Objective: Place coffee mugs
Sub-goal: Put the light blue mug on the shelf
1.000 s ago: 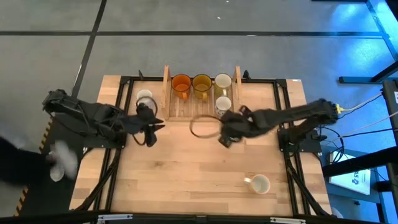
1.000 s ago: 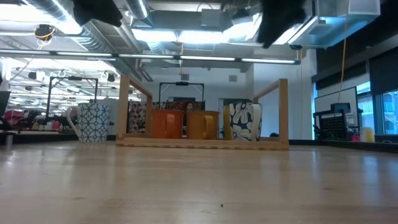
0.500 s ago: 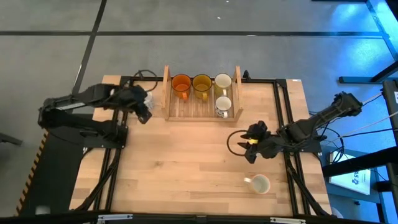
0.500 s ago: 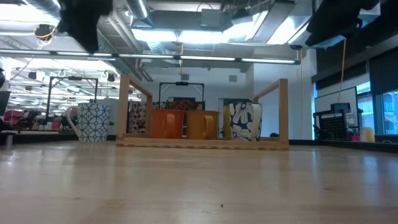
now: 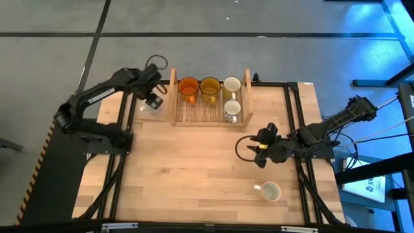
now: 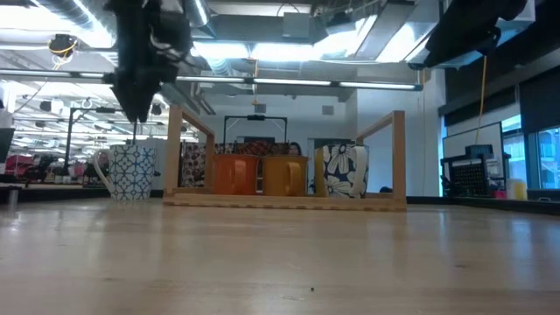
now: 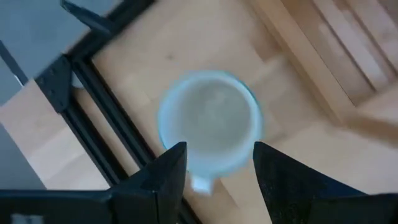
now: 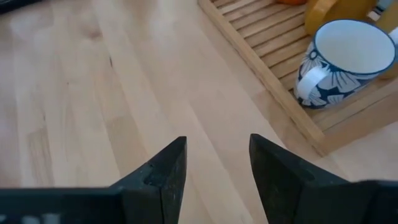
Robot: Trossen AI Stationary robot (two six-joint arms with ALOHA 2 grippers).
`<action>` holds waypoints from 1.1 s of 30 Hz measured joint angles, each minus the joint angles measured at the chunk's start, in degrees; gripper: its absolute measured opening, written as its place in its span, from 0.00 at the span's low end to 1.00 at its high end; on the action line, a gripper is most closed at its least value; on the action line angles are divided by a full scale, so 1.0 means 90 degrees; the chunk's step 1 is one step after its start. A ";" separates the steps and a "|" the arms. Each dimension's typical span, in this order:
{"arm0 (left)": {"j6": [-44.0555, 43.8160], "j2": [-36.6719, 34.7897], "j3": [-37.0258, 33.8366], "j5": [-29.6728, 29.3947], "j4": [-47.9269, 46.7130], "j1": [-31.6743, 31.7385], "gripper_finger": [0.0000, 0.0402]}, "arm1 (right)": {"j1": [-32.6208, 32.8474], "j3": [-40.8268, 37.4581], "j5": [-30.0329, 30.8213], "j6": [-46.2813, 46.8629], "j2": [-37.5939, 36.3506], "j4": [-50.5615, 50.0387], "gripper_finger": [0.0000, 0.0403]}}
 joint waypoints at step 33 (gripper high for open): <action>0.1430 0.1743 -0.0435 0.0758 0.0804 0.1751 0.34 | 0.0000 0.0000 0.0630 0.0036 0.0005 -0.0149 0.40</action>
